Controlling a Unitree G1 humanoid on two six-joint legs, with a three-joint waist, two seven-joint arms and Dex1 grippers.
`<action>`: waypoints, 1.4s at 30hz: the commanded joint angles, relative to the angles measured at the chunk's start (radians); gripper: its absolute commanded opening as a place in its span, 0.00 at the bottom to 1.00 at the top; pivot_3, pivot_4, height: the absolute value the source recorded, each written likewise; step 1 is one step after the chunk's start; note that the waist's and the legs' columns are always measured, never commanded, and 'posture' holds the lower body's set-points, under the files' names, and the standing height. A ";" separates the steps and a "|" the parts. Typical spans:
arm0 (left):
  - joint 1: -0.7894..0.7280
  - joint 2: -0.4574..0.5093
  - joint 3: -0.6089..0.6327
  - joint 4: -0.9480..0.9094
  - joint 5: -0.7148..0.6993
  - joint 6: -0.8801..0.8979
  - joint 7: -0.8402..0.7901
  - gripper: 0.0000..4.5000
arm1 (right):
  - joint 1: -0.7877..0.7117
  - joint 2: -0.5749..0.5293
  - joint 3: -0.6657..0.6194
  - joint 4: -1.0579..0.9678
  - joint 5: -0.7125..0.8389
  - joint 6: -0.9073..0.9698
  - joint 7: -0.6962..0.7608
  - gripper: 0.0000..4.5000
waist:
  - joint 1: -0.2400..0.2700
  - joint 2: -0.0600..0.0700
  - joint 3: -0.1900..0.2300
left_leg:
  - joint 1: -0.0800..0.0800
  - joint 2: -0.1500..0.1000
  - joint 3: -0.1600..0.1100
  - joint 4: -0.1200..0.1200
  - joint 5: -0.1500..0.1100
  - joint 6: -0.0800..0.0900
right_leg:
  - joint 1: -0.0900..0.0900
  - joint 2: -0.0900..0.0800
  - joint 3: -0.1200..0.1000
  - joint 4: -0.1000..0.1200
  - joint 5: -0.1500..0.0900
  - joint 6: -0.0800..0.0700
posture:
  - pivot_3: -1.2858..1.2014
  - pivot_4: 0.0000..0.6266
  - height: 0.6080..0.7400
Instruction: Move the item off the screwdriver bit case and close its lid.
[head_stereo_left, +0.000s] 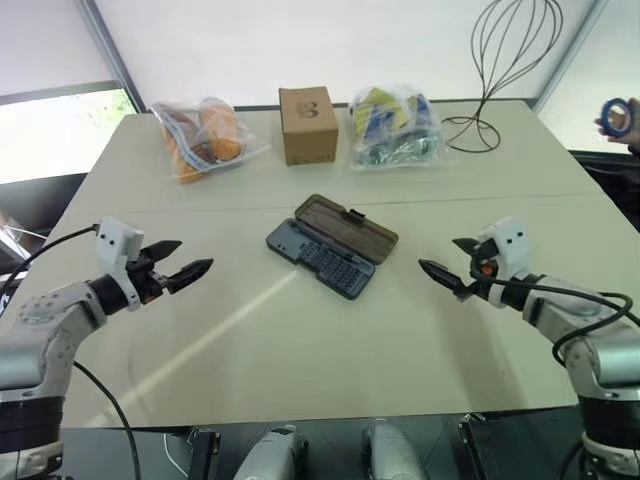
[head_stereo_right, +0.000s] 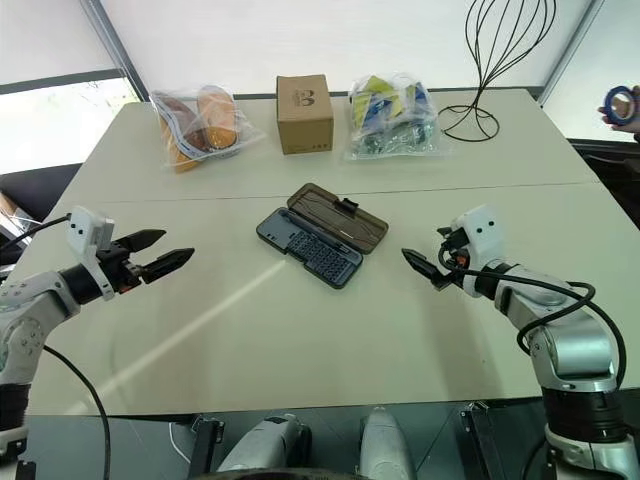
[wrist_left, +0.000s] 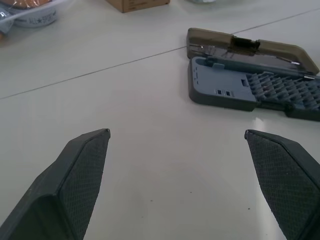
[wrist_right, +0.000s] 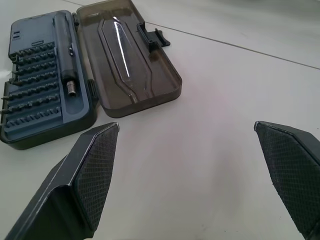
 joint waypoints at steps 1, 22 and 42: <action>-0.011 0.015 0.030 -0.004 -0.006 -0.022 -0.011 1.00 | -0.015 -0.013 -0.018 -0.015 0.000 -0.019 0.002 0.99 | 0.001 0.000 0.000 | 0.000 0.000 0.000 0.000 0.000 0.000 | 0.000 0.000 0.000 0.000 0.000 0.000 | 0.52 0.24 1.00; -0.044 0.012 0.009 0.040 0.010 -0.055 -0.034 1.00 | -0.008 0.005 -0.009 -0.003 -0.026 -0.046 -0.015 0.99 | 0.000 0.000 0.001 | 0.000 0.000 0.000 0.000 0.000 0.000 | 0.000 0.000 0.000 0.000 0.000 0.000 | 0.52 0.24 1.00; -0.488 -0.099 -0.340 0.401 0.281 -0.388 -0.206 1.00 | -0.358 0.037 0.192 0.378 -0.192 -0.156 0.014 0.99 | -0.011 -0.001 0.002 | -0.001 0.000 0.001 0.002 0.000 0.000 | -0.001 0.000 -0.002 0.000 0.000 0.000 | 0.52 0.24 1.00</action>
